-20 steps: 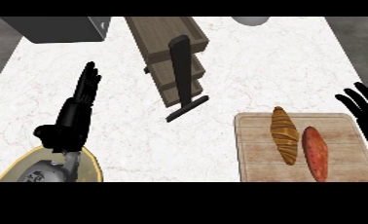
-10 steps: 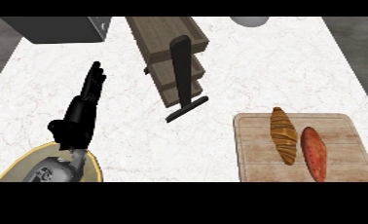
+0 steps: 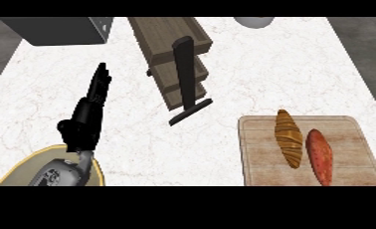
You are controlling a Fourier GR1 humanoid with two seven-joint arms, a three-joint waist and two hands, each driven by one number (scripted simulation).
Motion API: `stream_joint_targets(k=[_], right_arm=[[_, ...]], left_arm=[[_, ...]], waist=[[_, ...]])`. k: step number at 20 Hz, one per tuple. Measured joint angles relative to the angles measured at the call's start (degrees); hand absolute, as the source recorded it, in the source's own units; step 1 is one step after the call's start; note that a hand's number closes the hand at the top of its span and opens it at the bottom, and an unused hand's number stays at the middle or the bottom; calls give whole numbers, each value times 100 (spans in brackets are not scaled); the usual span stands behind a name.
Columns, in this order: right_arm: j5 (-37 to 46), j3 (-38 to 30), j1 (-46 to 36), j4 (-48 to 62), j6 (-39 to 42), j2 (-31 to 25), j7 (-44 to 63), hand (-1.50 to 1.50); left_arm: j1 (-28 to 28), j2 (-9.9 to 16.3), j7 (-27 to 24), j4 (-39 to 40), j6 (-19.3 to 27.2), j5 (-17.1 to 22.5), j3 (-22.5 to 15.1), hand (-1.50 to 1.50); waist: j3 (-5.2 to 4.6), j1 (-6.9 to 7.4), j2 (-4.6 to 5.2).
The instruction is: Pick the sweet potato from the cutting board and place it in the tiered basket
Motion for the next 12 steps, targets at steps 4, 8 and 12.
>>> stream_joint_targets(k=[4,8,12], right_arm=[[917,-71,231,-801,-12,262,-168,-150],[1755,-25,469,-1294,-51,585,-408,-150],[2334,109,657,-1656,-147,725,-610,-150]], left_arm=[[-11,-55,-38,41,-49,-47,-16,0],[-67,-100,-43,88,-108,-94,34,0],[-164,-120,152,13,-175,-143,58,0]], waist=[[-6,64,17],[-9,120,30],[-12,157,32]])
